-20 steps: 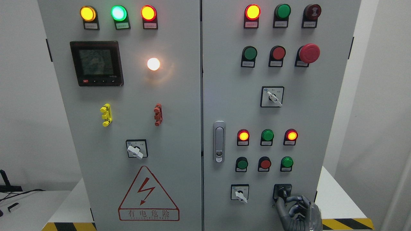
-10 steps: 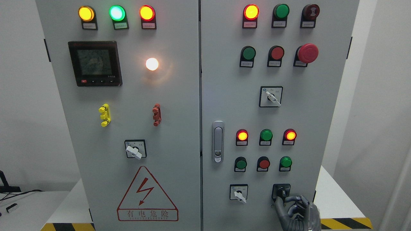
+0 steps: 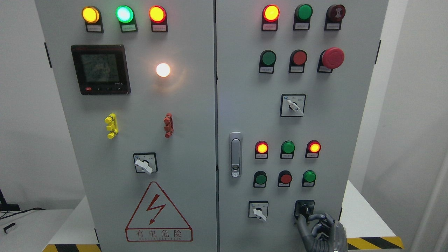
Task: Trip black knob to open circuit
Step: 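Twist the black knob with the right hand, then hold the black knob in its turned position with the right hand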
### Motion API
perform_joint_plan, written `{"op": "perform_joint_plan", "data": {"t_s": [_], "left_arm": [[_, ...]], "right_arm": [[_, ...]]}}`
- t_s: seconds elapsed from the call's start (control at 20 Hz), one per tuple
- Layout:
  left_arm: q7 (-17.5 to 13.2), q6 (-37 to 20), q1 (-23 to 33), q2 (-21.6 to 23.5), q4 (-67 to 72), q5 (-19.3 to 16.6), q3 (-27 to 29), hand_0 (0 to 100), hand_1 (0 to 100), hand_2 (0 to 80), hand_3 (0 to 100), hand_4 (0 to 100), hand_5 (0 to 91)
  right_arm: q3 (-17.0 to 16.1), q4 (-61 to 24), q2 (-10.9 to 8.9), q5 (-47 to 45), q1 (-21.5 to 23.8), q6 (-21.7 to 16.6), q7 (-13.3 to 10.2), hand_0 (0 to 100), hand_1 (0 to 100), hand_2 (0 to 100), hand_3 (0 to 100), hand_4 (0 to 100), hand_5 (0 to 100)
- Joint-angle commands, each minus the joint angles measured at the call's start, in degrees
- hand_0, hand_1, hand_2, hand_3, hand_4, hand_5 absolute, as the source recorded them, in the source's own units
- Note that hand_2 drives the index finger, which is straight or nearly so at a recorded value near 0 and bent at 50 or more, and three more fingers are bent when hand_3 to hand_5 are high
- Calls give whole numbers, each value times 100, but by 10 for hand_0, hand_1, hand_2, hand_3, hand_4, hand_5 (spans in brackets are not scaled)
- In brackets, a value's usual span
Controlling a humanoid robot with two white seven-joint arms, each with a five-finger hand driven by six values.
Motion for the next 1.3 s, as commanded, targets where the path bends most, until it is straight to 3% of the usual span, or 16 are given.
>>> {"op": "perform_joint_plan", "data": {"t_s": [0.0,1.25], "left_arm": [[-5,2,0,-7,-2,-176,0,120,389,0,0,0,0],[-5,2,0,2,7,-176,0,120,389,0,0,0,0]], "right_arm": [[36,-2,37,-4,0,6,5,345,720,620,949,892,954],[80,15,72,-171,-9,-3,93,330,715,616,957,900,956]]}}
